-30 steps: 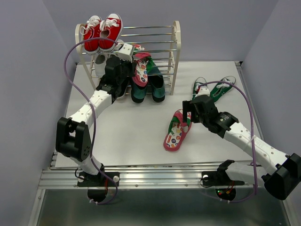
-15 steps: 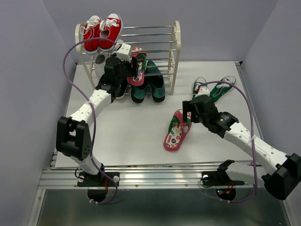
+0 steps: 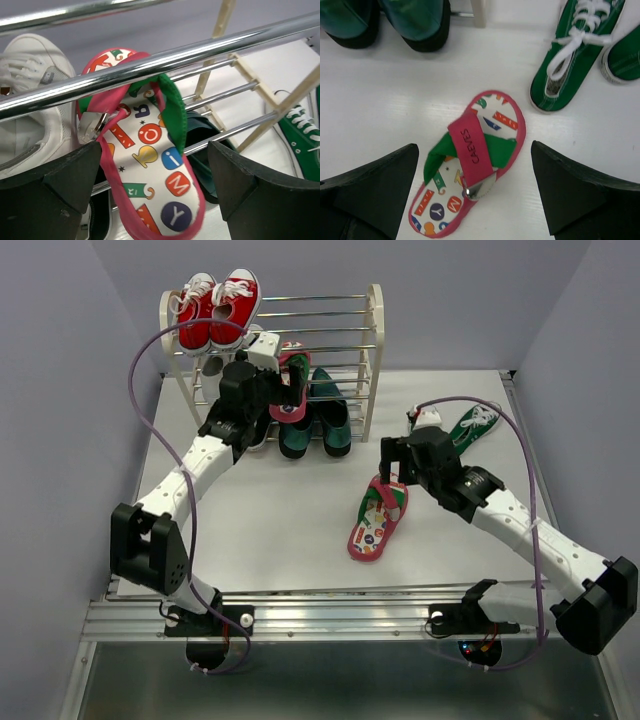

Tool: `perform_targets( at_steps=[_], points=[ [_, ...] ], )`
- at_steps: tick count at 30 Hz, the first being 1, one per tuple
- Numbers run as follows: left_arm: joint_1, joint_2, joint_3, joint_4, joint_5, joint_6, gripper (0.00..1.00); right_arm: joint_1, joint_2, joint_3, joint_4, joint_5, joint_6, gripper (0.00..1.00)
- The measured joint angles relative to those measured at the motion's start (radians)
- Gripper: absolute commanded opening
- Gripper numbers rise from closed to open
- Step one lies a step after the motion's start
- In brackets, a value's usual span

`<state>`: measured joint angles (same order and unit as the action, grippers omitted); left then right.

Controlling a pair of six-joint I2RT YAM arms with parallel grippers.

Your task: Place and organize the shoes onto the shoe shelf

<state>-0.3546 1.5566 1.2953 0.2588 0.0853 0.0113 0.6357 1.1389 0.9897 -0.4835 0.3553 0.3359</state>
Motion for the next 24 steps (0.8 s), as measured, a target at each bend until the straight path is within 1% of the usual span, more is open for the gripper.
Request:
perform_targets(
  at_steps=[4, 8, 12, 16, 21, 24],
  points=[
    [-0.04, -0.086, -0.013, -0.027, -0.02, -0.018, 0.99, 0.0, 0.066, 0.094, 0.055, 0.009, -0.029, 1.0],
    [-0.086, -0.201, -0.066, -0.044, -0.036, -0.061, 0.99, 0.0, 0.147, 0.19, 0.137, 0.025, -0.074, 1.0],
    [-0.102, -0.34, -0.192, -0.059, -0.047, -0.134, 0.99, -0.023, 0.252, 0.319, 0.207, 0.03, -0.149, 0.99],
    [-0.105, -0.413, -0.329, -0.071, -0.05, -0.206, 0.99, -0.063, 0.351, 0.424, 0.267, 0.01, -0.213, 0.98],
    [-0.124, -0.402, -0.417, -0.108, -0.048, -0.256, 0.99, -0.11, 0.503, 0.559, 0.319, -0.016, -0.271, 0.89],
    [-0.13, -0.394, -0.426, -0.109, -0.049, -0.268, 0.97, -0.129, 0.578, 0.618, 0.336, -0.045, -0.289, 0.77]
  ],
)
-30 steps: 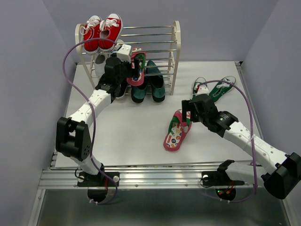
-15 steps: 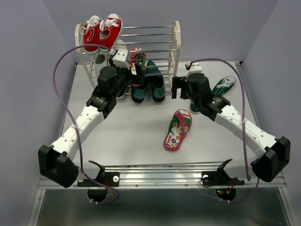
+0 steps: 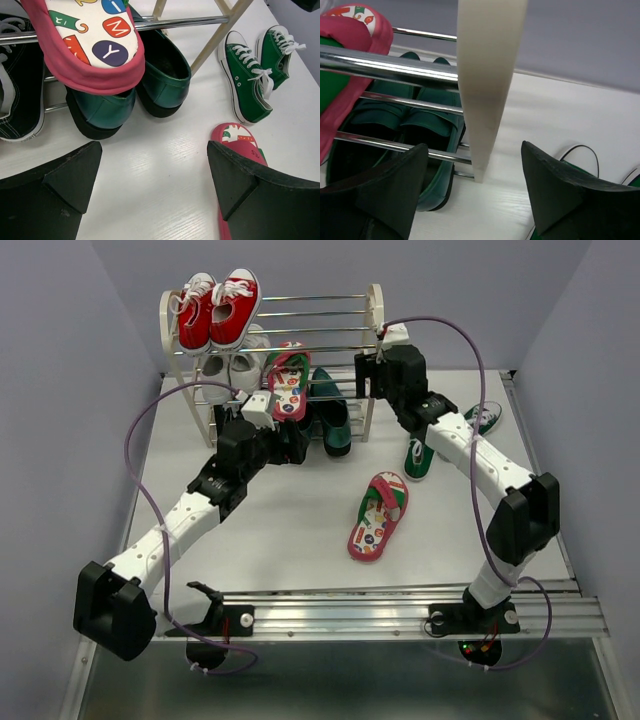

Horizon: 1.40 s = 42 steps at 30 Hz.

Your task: Place and organize the shoes onto the shoe shelf

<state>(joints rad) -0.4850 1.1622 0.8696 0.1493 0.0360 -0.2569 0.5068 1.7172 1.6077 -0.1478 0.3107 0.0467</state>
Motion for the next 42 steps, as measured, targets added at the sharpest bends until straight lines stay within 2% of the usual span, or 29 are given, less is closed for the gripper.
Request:
perform_targets(
  at_steps=[2, 4, 5, 7, 10, 16, 20, 23, 36, 42],
  points=[
    [0.0, 0.003, 0.0, 0.007, 0.0, -0.01, 0.96, -0.008, 0.041, 0.026, 0.01, -0.015, -0.025, 0.68],
    [-0.002, 0.006, 0.0, 0.019, 0.0, -0.015, 0.94, -0.011, 0.065, 0.039, 0.024, -0.024, -0.044, 0.63],
    [-0.002, 0.008, 0.0, 0.027, -0.002, -0.018, 0.93, -0.011, 0.077, 0.044, 0.03, -0.027, -0.053, 0.56],
    [-0.002, 0.016, 0.0, 0.038, -0.01, -0.022, 0.89, -0.011, 0.089, 0.047, 0.038, -0.03, -0.071, 0.48],
    [-0.003, 0.039, 0.0, 0.045, -0.034, -0.027, 0.79, -0.01, 0.094, 0.047, 0.051, -0.027, -0.085, 0.44],
    [-0.004, 0.103, 0.01, 0.048, -0.067, -0.033, 0.58, -0.011, 0.094, 0.046, 0.103, -0.012, -0.112, 0.25],
    [-0.004, 0.135, 0.03, 0.048, -0.09, -0.035, 0.49, -0.011, 0.094, 0.044, 0.112, -0.012, -0.089, 0.11],
    [-0.004, 0.156, 0.061, 0.051, -0.107, -0.034, 0.42, -0.011, 0.094, 0.035, 0.129, -0.021, -0.097, 0.1],
    [0.027, 0.277, 0.179, 0.071, -0.132, -0.031, 0.35, -0.017, 0.09, 0.011, 0.171, -0.046, -0.111, 0.09],
    [0.038, 0.311, 0.215, 0.071, -0.14, -0.025, 0.34, -0.018, 0.081, -0.007, 0.186, -0.055, -0.114, 0.09]
  ],
)
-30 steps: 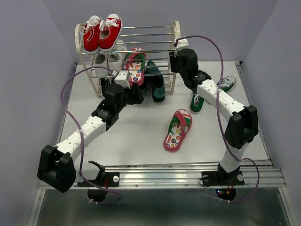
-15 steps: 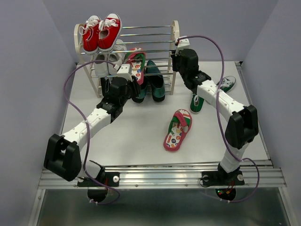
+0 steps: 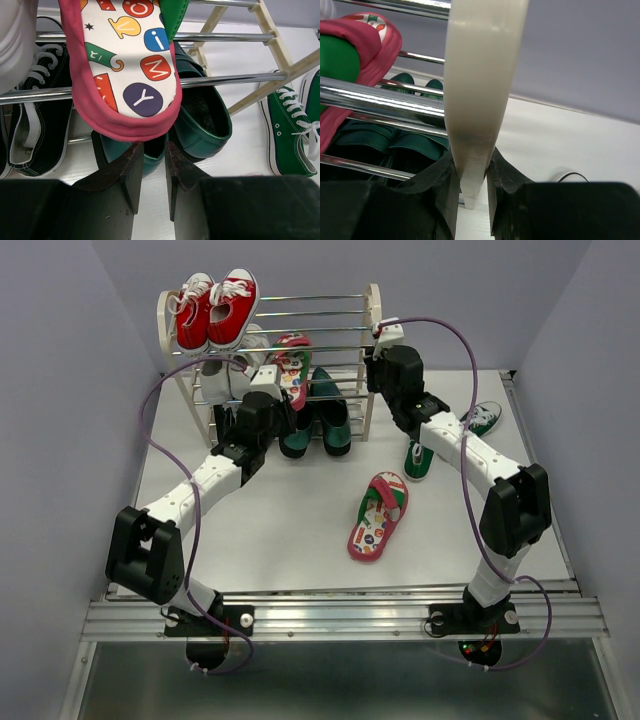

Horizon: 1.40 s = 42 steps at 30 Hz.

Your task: Place and organize the shoes onto the shoe shelf

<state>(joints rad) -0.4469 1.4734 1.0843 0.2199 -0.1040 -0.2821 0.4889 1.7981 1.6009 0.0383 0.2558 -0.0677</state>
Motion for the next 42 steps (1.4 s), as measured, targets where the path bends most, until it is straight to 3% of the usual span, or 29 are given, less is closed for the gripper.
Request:
perform_targets(
  at_steps=[5, 8, 9, 11, 12, 14, 17, 18, 26, 30, 39, 42],
  points=[
    [0.002, 0.0, 0.005, -0.005, -0.002, 0.003, 0.4, -0.003, -0.005, -0.011, 0.011, -0.008, 0.0, 0.09],
    [0.003, 0.0, 0.005, -0.006, -0.002, 0.004, 0.54, -0.003, -0.006, -0.014, 0.016, -0.01, 0.0, 0.15],
    [0.003, 0.0, 0.005, -0.006, 0.002, 0.003, 0.65, -0.003, -0.006, -0.014, 0.015, -0.011, 0.0, 0.24],
    [0.003, -0.002, 0.005, -0.006, 0.014, 0.002, 0.77, -0.003, -0.01, -0.019, 0.017, -0.013, 0.0, 0.38],
    [0.003, -0.005, 0.005, -0.009, 0.018, 0.001, 0.79, -0.003, -0.013, -0.024, 0.021, -0.013, 0.0, 0.46],
    [0.004, -0.016, 0.005, -0.018, 0.02, -0.004, 0.83, -0.003, -0.021, -0.033, 0.017, -0.016, -0.012, 0.52],
    [0.005, -0.063, -0.006, -0.036, 0.032, -0.012, 0.92, -0.003, -0.039, -0.05, 0.0, -0.023, -0.025, 0.83],
    [0.006, -0.101, -0.023, -0.041, 0.047, -0.018, 0.97, -0.003, -0.043, -0.053, -0.005, -0.024, -0.027, 1.0],
    [0.005, -0.375, -0.149, -0.106, 0.116, -0.061, 0.99, 0.002, -0.113, -0.087, -0.097, -0.023, 0.001, 1.0],
    [0.004, -0.485, -0.202, -0.166, 0.113, -0.099, 0.99, 0.003, -0.227, -0.172, -0.164, 0.001, 0.075, 1.0],
    [0.004, -0.657, -0.34, -0.311, 0.034, -0.193, 0.99, 0.003, -0.615, -0.531, -0.385, -0.007, 0.423, 1.0],
    [0.004, -0.692, -0.34, -0.317, 0.014, -0.206, 0.99, 0.003, -0.659, -0.629, -0.46, -0.059, 0.495, 1.0]
  ],
)
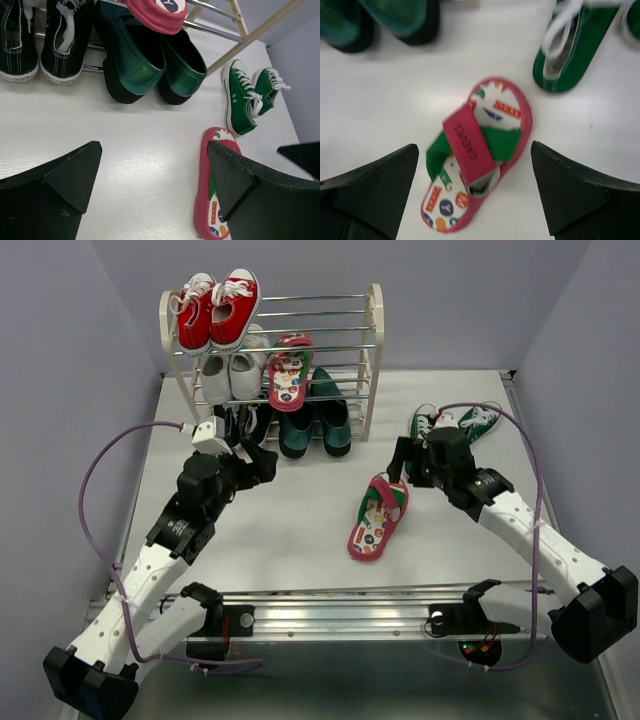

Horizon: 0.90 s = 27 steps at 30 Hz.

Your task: Place and organize the shoes onto the shoe shelf

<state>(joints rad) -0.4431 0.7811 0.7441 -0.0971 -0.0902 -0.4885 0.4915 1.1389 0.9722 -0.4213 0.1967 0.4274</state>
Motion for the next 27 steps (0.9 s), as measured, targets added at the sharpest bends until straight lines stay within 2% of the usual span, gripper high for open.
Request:
perform_targets(
  at_steps=[8, 17, 19, 20, 21, 24, 27],
  points=[
    [0.0, -0.012, 0.0, 0.001, -0.024, -0.011, 0.99, 0.015, -0.036, -0.201, -0.152, -0.134, 0.124, 1.0],
    [0.0, 0.008, 0.0, 0.0, -0.031, -0.016, 0.99, 0.169, -0.007, -0.304, -0.064, -0.161, 0.278, 0.96],
    [0.0, 0.008, 0.0, 0.0, -0.031, -0.018, 0.99, 0.19, 0.013, -0.304, -0.046, -0.138, 0.312, 0.92],
    [0.0, 0.008, 0.0, 0.0, -0.032, -0.018, 0.99, 0.197, 0.017, -0.304, -0.038, -0.132, 0.323, 0.88],
    [0.0, 0.008, 0.0, 0.001, -0.032, -0.018, 0.99, 0.207, 0.021, -0.304, -0.03, -0.116, 0.336, 0.79],
    [0.0, 0.008, -0.002, 0.002, -0.035, -0.018, 0.99, 0.217, 0.021, -0.304, -0.021, -0.071, 0.376, 0.68],
    [0.0, 0.008, -0.005, 0.002, -0.035, -0.018, 0.99, 0.217, 0.022, -0.304, -0.02, -0.018, 0.405, 0.63]
  ],
)
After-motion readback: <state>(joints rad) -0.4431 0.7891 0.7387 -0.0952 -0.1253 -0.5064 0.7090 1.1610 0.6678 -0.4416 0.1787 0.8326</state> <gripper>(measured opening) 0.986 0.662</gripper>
